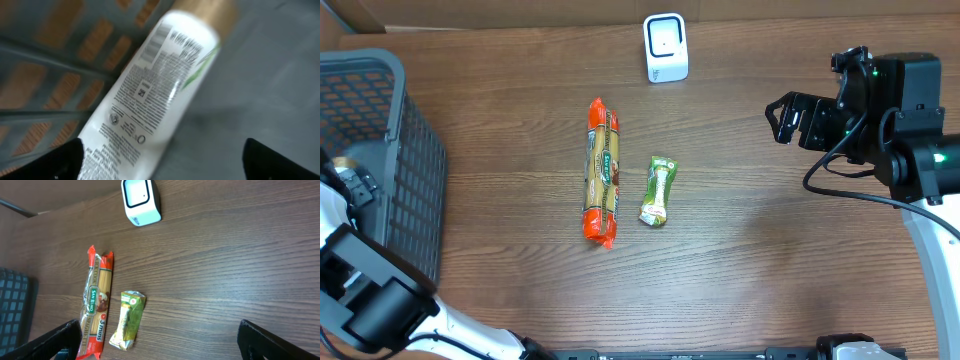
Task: Scan the item barcode
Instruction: 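Reach the left gripper into the basket and grasp the white tube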
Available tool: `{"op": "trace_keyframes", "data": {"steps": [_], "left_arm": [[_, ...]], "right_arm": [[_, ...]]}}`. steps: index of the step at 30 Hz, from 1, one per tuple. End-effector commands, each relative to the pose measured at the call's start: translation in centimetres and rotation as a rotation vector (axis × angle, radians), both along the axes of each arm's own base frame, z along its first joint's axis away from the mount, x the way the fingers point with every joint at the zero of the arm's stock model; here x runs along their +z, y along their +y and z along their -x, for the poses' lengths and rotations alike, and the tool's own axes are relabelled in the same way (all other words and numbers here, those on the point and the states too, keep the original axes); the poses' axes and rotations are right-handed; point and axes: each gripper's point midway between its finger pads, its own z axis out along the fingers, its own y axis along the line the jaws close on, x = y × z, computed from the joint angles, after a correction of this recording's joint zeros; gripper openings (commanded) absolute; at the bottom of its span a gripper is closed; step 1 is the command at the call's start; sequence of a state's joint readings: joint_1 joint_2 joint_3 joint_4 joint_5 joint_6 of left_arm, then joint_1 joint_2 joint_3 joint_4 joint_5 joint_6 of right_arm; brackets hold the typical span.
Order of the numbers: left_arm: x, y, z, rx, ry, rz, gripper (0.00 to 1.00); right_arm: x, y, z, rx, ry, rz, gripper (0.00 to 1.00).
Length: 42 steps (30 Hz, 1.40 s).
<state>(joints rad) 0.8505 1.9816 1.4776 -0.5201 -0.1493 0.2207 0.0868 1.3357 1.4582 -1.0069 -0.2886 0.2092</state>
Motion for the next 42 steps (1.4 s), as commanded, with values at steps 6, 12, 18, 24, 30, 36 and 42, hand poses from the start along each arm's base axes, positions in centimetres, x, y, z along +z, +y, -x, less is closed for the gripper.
{"op": "trace_keyframes", "data": {"steps": [6,12,18,24,30,36,42], "left_arm": [[-3.3,2.0,1.0,0.018,0.138,-0.077,0.97],[-7.6,1.1,1.4,-0.003,0.201,-0.003,0.48],[-6.5,0.7,0.3,-0.002,0.171,-0.014,0.04],[0.6,0.9,-2.3,0.029,0.024,-0.111,0.04],[10.8,0.6,-2.8,0.059,-0.153,-0.233,0.04],[20.2,-2.2,-0.2,0.123,-0.326,-0.305,0.04],[30.6,-12.6,2.5,-0.020,-0.644,-0.218,0.04]], "right_arm": [[1.1,0.2,-0.3,0.004,-0.030,-0.005,1.00],[1.1,0.2,-0.3,0.004,-0.029,-0.005,1.00],[1.1,0.2,-0.3,0.004,-0.030,-0.005,1.00],[1.1,0.2,-0.3,0.004,-0.030,-0.005,1.00],[1.1,0.2,-0.3,0.004,-0.030,-0.005,1.00],[1.1,0.2,-0.3,0.004,-0.030,-0.005,1.00],[1.1,0.3,-0.3,0.005,-0.029,-0.005,1.00]]}}
